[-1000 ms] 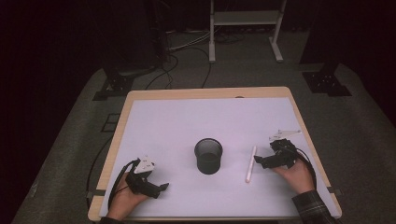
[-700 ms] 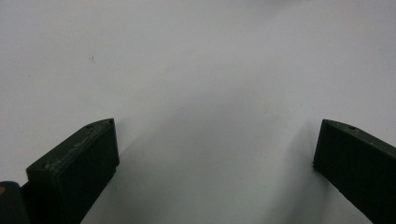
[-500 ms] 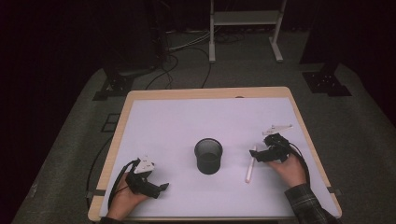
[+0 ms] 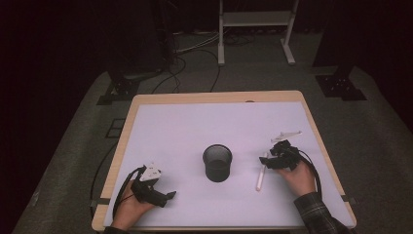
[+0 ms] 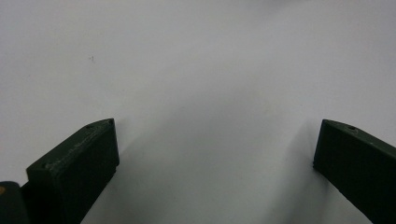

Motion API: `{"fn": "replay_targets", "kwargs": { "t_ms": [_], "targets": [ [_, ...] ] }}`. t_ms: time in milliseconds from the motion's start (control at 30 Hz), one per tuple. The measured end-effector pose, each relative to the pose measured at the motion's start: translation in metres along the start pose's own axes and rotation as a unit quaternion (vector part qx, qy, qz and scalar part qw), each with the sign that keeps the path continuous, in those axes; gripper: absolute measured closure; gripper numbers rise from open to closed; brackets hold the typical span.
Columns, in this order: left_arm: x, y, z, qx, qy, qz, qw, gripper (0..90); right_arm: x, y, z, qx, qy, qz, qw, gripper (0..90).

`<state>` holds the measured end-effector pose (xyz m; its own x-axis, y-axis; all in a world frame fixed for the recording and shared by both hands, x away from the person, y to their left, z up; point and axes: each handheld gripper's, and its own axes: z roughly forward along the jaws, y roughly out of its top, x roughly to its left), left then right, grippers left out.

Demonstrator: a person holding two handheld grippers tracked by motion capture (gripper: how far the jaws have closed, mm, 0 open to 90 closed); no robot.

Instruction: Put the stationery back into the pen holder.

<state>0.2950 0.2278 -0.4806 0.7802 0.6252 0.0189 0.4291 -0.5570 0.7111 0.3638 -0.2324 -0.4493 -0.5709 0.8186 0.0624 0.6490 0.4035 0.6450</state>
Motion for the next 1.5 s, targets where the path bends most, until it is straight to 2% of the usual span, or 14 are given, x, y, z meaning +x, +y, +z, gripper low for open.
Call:
{"fn": "replay_targets", "kwargs": {
  "t_ms": [567, 833, 967, 1133, 1233, 1500],
  "targets": [
    [0.000, 0.000, 0.000, 0.000, 0.000, 0.000, 1.0000, 0.0, -0.002, -0.001, 0.008, 0.024, 0.008, 0.002, 0.9997, 58.1],
    [0.000, 0.000, 0.000, 0.000, 0.000, 0.000, 1.0000, 0.0, -0.006, 0.003, 0.011, 0.055, 0.015, 0.008, 0.9984, 62.6],
    [0.000, 0.000, 0.000, 0.000, 0.000, 0.000, 1.0000, 0.0, -0.006, 0.007, 0.012, 0.069, 0.013, 0.000, 0.9975, 65.4],
    [0.000, 0.000, 0.000, 0.001, 0.000, 0.000, 1.0000, 0.0, -0.005, 0.017, 0.015, 0.104, 0.006, -0.015, 0.9944, 69.3],
    [0.000, 0.000, 0.000, 0.001, 0.000, 0.000, 1.0000, 0.0, -0.005, 0.020, 0.016, 0.114, 0.002, -0.022, 0.9932, 71.2],
    [0.000, 0.000, 0.000, 0.002, -0.001, 0.000, 1.0000, 0.0, -0.002, 0.030, 0.020, 0.154, -0.006, -0.033, 0.9875, 72.4]
  ]
}}
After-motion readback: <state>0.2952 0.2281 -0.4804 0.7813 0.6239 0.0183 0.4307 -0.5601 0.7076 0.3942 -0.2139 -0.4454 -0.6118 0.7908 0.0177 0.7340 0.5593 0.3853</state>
